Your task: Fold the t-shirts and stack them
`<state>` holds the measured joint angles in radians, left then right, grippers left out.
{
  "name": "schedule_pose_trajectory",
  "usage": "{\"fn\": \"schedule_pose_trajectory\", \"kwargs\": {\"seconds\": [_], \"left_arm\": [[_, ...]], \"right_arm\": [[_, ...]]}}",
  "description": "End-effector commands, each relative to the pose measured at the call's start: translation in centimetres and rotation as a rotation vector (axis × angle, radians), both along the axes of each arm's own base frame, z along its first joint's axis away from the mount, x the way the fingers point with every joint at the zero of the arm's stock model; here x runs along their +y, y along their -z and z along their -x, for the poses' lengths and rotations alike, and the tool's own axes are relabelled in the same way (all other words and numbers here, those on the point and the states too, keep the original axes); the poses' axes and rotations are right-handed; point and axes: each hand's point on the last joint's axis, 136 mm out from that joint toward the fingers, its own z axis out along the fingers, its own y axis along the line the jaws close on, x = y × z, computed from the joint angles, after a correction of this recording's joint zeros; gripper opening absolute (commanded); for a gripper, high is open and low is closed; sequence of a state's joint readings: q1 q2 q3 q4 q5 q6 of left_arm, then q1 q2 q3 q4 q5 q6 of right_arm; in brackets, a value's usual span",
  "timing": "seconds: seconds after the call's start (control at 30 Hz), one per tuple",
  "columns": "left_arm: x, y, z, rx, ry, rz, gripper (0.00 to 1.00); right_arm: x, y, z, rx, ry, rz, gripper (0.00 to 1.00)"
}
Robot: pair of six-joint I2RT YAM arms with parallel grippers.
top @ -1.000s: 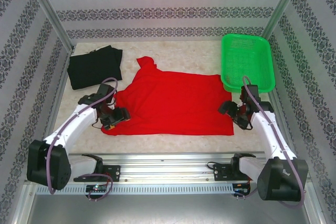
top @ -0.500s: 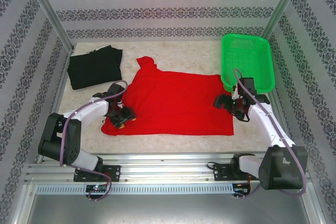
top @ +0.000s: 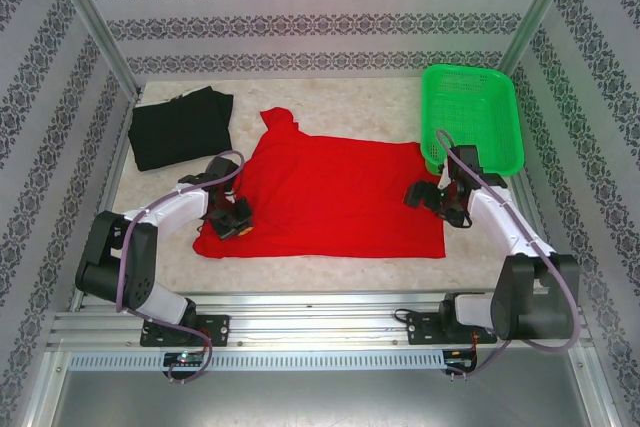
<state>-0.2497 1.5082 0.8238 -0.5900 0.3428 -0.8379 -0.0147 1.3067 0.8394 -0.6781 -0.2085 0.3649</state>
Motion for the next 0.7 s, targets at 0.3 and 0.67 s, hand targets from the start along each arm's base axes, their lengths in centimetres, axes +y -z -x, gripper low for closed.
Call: {"fn": "schedule_pose_trajectory", "kwargs": {"seconds": [0.3,0.67], "left_arm": [[-2.1,-5.9,-5.8,-0.206,0.070,0.040,0.00],[-0.4,-5.0,-2.1,-0.153,0.017,0.005,0.00]], "right_arm": [[-1.6,2.3,-2.1,0.064,-0.019,0.116,0.85],[-1.4,3.4,-2.2,0.071,-0.015,0.105,0.83]]}}
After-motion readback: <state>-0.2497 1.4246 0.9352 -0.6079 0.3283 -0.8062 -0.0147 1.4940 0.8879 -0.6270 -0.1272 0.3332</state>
